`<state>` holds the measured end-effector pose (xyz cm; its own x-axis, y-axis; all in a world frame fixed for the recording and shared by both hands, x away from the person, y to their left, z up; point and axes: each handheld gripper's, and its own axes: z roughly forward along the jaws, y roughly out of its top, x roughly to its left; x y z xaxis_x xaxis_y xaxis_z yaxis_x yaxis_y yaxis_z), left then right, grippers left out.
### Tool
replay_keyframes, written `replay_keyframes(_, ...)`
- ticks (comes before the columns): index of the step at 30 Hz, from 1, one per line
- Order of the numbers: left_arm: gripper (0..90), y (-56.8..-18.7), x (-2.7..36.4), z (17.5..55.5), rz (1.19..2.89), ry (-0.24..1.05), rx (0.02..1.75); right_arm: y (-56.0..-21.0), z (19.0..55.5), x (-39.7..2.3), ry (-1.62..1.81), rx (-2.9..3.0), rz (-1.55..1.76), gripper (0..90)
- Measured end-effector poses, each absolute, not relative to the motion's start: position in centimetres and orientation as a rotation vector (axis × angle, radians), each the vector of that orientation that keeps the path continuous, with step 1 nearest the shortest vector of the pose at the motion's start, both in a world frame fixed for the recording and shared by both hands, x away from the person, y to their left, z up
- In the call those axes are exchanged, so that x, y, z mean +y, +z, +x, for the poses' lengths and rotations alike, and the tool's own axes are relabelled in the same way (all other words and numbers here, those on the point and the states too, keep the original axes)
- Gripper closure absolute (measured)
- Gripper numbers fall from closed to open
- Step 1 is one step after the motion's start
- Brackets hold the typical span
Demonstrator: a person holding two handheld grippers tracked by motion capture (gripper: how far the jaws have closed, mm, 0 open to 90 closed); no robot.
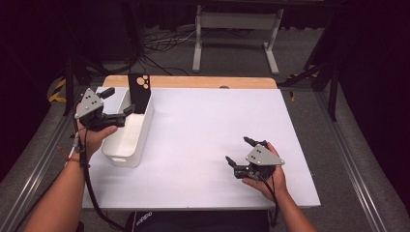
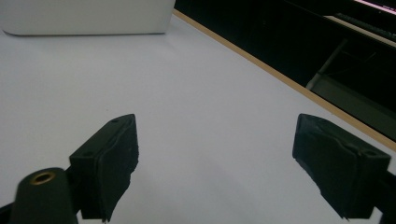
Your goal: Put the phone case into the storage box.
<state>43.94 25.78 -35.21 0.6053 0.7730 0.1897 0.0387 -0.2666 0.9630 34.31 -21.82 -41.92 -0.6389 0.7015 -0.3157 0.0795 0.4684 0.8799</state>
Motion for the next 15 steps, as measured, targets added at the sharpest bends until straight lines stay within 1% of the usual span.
replay_keyframes(15,7.1,-35.7,25.0,42.4,1.717,0.778,0.611,-41.7,34.2,-21.7,1.186,2.033,0.646,15.5)
